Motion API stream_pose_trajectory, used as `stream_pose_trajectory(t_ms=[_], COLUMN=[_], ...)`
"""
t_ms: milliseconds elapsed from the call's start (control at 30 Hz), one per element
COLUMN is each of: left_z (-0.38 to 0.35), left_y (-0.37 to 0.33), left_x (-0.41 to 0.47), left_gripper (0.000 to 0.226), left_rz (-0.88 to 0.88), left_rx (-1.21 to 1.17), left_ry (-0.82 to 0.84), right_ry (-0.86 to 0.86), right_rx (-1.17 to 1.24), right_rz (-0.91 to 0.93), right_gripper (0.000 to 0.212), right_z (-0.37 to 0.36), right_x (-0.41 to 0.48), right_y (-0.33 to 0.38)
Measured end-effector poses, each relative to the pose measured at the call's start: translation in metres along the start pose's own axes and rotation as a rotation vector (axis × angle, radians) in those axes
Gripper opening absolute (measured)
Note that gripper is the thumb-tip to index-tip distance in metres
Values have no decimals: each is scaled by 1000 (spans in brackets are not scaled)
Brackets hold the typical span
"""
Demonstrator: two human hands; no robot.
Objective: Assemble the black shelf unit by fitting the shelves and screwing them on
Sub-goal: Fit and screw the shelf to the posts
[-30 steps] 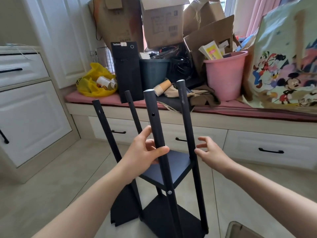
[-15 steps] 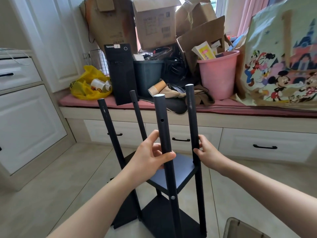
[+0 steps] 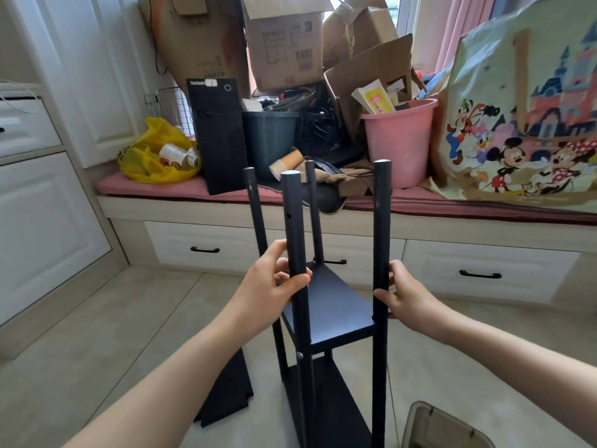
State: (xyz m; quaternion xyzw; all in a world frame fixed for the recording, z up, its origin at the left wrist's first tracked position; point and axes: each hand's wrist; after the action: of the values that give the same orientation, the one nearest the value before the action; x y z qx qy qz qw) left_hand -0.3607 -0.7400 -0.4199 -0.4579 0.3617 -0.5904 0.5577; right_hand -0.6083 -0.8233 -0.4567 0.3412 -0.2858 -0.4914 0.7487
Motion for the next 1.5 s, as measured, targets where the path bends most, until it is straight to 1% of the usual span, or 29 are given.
stream_pose_trajectory(t_ms=[100, 233, 400, 467, 633, 800, 867, 933, 1033, 1067, 1133, 1200, 1267, 1300, 1367, 1433, 1500], left_z=[7, 19, 23, 24, 27, 29, 28, 27, 23, 20, 9, -6, -25, -38, -63, -85, -101], left_y=[4, 13, 23, 26, 34, 40, 40, 39, 37, 37, 38, 42, 52, 58, 73, 90, 103], left_x=[2, 1, -8, -11, -17, -20, -21, -21, -23, -24, -26, -32, -39, -43, -50, -52, -53], left_gripper=[36, 37, 34, 34, 41, 43, 41, 36, 25, 27, 43, 61, 69, 69, 62, 49, 40], left_rz=[13, 38, 71, 83, 111, 119, 119, 147, 304, 388, 568, 720, 856, 905, 949, 966, 957], left_rx=[22, 82, 175, 214, 251, 276, 308, 354, 358, 330, 226, 145, 131, 117, 51, -110, -307], left_ry=[-30, -81, -82, -82, -94, -99, -126, -182, -272, -280, -261, -177, -50, 15, 84, 40, -26], right_ry=[29, 98, 162, 185, 213, 214, 211, 202, 174, 167, 155, 155, 158, 156, 140, 111, 90], right_rx=[-11, -35, 6, -6, -49, -56, -27, -9, -24, -29, -29, -7, -3, -10, -8, 27, 55], right_rz=[-9, 31, 55, 58, 67, 86, 80, 87, 123, 130, 132, 134, 145, 152, 168, 172, 171], right_gripper=[18, 26, 50, 55, 48, 43, 41, 35, 17, 14, 12, 15, 20, 21, 21, 20, 19], right_z=[-4, -17, -30, -32, -34, -34, -33, -28, -22, -21, -20, -21, -22, -22, -20, -17, -16], right_x=[-11, -22, -31, -33, -38, -42, -42, -41, -39, -39, -40, -42, -44, -44, -45, -45, -45], right_y=[4, 5, -6, -7, -5, -3, -1, 2, 7, 7, 8, 8, 8, 9, 11, 15, 18])
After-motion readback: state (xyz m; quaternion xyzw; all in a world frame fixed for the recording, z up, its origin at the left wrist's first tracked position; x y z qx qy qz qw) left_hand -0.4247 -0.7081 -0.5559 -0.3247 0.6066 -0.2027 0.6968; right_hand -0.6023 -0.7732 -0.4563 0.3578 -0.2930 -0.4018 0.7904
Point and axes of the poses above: each hand's wrist, its own x-axis towards the middle knuckle, its own z-axis out of the back of the hand, y = z × x, and after that the axes turned 7 degrees about z, right-handed
